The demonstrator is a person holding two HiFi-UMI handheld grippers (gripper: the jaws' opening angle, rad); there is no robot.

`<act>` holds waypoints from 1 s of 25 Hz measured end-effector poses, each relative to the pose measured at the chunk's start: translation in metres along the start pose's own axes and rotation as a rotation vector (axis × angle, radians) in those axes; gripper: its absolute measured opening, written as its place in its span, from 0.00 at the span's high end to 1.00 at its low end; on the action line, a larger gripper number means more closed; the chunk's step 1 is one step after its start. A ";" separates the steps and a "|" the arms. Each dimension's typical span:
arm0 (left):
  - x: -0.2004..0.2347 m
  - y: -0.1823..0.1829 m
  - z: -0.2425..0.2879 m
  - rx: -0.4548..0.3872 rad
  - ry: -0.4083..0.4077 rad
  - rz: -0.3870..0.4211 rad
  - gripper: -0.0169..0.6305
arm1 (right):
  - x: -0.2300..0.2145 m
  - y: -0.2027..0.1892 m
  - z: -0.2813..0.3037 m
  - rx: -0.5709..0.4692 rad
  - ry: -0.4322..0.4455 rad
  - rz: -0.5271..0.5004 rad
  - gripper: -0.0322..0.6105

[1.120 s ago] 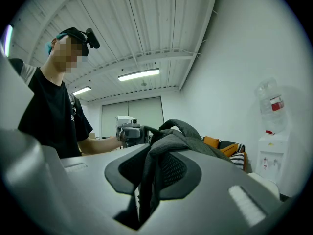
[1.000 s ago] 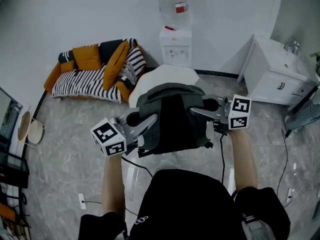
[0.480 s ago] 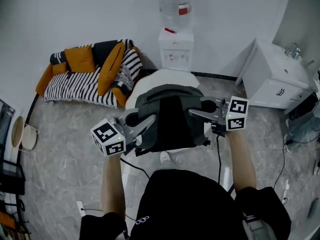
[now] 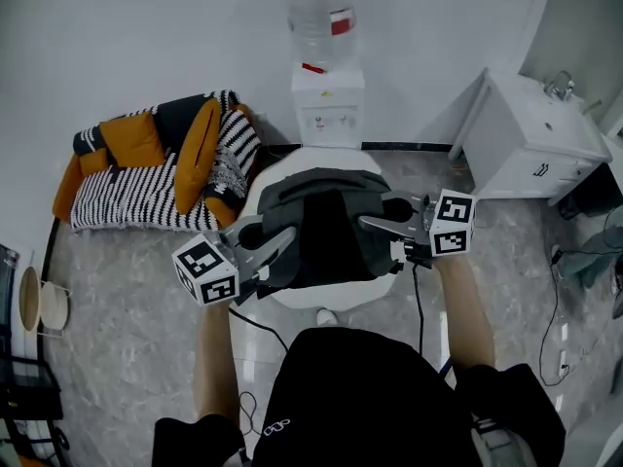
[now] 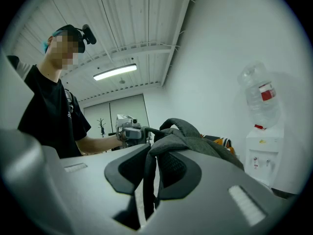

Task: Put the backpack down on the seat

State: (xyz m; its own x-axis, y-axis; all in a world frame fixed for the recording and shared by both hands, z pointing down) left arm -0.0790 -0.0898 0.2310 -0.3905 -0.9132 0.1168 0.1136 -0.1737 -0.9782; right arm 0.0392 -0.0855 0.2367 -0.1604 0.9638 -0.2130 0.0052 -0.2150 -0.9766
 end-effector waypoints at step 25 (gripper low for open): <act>0.127 -0.013 0.037 -0.018 -0.038 -0.100 0.93 | -0.114 0.000 0.043 -0.012 -0.150 0.111 0.86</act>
State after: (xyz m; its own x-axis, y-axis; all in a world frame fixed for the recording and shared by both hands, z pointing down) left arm -0.0961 -0.2174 0.2649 -0.3642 -0.9050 0.2201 0.0593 -0.2584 -0.9642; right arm 0.0153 -0.2027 0.2619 -0.3035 0.8996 -0.3140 0.0428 -0.3164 -0.9477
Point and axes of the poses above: the fingertips, and each gripper's own axes: z forward along the fingers, x to its left, y out of its top, the point moved 1 cm from there along -z, backward along the fingers, and after that the axes turned 10 degrees about y, right-handed, at the moved point
